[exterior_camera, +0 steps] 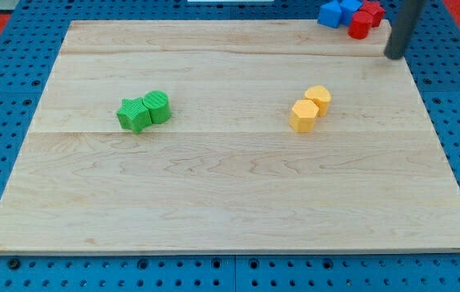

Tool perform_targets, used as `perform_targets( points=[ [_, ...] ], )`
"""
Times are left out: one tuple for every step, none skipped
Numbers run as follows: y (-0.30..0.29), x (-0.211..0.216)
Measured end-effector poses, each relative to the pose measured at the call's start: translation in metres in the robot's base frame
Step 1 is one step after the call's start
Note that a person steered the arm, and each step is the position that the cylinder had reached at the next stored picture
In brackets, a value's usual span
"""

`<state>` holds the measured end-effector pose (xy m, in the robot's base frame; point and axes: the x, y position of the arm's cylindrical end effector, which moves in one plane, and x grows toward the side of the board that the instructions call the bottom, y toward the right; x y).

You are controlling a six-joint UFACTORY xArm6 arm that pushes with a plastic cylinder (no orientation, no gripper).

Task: Push the yellow hexagon towards the bottom center

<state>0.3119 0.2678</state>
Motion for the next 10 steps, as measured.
perform_targets(
  points=[
    [-0.01, 0.049],
    [-0.034, 0.074],
    [-0.057, 0.11],
    [-0.071, 0.141],
    [-0.095, 0.136],
    [-0.125, 0.108],
    [-0.162, 0.081],
    [-0.195, 0.062],
    [-0.198, 0.053],
    [-0.197, 0.076]
  ],
)
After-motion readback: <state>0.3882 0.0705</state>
